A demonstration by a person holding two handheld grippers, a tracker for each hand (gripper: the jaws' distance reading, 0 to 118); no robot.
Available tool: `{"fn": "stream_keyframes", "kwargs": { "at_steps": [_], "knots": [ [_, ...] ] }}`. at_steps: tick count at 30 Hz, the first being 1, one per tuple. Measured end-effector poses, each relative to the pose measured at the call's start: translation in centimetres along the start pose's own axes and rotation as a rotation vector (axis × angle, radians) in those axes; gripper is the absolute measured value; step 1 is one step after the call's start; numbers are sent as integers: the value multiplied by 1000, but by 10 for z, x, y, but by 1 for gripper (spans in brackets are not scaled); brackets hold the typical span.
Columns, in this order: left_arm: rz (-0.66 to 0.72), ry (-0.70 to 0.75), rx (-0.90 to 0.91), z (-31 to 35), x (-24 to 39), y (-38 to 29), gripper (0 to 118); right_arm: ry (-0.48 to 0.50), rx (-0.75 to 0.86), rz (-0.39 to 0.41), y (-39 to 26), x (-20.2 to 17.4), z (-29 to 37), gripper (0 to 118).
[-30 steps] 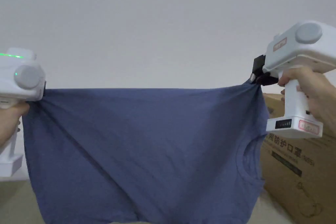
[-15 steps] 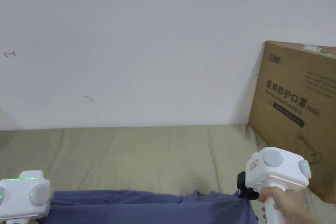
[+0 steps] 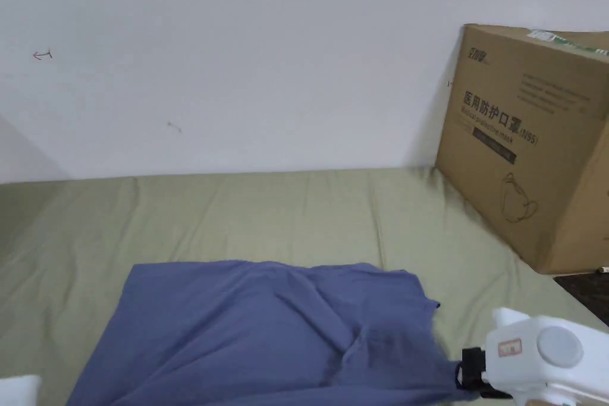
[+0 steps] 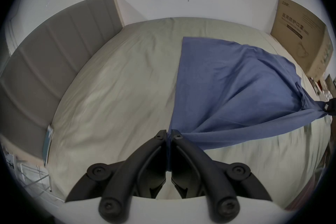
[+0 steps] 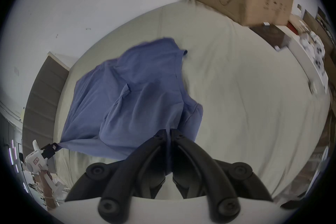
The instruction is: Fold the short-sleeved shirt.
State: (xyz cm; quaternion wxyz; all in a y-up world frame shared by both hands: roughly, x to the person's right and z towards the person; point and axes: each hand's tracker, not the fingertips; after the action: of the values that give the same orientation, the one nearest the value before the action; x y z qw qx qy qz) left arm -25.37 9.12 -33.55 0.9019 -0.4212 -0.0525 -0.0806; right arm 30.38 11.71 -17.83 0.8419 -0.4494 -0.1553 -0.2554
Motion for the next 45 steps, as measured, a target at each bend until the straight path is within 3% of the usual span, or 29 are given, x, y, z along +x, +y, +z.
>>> {"fn": "stream_keyframes", "kwargs": {
  "at_steps": [7, 10, 16, 17, 19, 20, 21, 22, 26, 27, 28, 29, 30, 32, 37, 40, 41, 42, 43, 44, 45],
  "knots": [
    [47, -45, -70, 77, -24, -121, 2, -17, -23, -85, -124, 53, 45, 4],
    [-17, -16, -76, 94, -20, -144, 2, -2, -27, -98, -157, 65, 61, 4],
    [7, -9, 11, 119, -22, -154, 3, -16, -5, -13, -180, 60, 72, 4],
    [16, -8, 4, 119, -22, -152, 8, -9, 8, -10, -180, 59, 71, 4],
    [48, 0, -10, 119, -24, -152, 50, -19, 17, 2, -180, 54, 71, 16],
    [71, -12, -6, 122, -26, -154, 76, -34, 20, 20, -179, 52, 71, 38],
    [93, -32, -13, 123, -28, -156, 99, -57, 22, 38, -180, 49, 72, 70],
    [111, -55, -21, 126, -27, -158, 104, -66, 16, 62, -182, 47, 74, 80],
    [129, -96, -41, 140, -27, -170, 99, -30, 31, 95, -190, 42, 92, 79],
    [145, -129, -30, 144, -27, -175, 81, 7, 48, 103, -194, 39, 99, 72],
    [156, -160, -24, 149, -26, -180, 55, 27, 59, 113, -198, 38, 106, 54],
    [148, -158, -27, 152, -25, -184, 23, 38, 67, 129, -204, 34, 112, 31],
    [142, -150, -29, 153, -20, -189, 2, 35, 80, 146, -210, 30, 116, 9],
    [102, -134, -15, 157, -15, -199, 1, -3, 94, 152, -225, 20, 121, 3],
    [61, -125, -6, 154, -12, -204, 1, 22, 21, 152, -241, 13, 111, 3],
    [63, -98, -1, 145, -14, -193, 18, -9, 11, 163, -242, 11, 106, 3],
    [61, -84, -13, 141, -14, -188, 40, -5, 5, 156, -241, 11, 105, 3],
    [62, -83, -14, 135, -14, -183, 72, 1, 1, 149, -241, 11, 104, 3],
    [64, -82, -18, 129, -15, -180, 92, 2, -4, 142, -241, 11, 103, 3],
    [65, -85, -27, 119, -16, -177, 106, 1, -10, 141, -239, 13, 101, 3],
    [67, -91, -51, 112, -17, -175, 105, -4, -13, 141, -240, 13, 100, 3]
  ]
}}
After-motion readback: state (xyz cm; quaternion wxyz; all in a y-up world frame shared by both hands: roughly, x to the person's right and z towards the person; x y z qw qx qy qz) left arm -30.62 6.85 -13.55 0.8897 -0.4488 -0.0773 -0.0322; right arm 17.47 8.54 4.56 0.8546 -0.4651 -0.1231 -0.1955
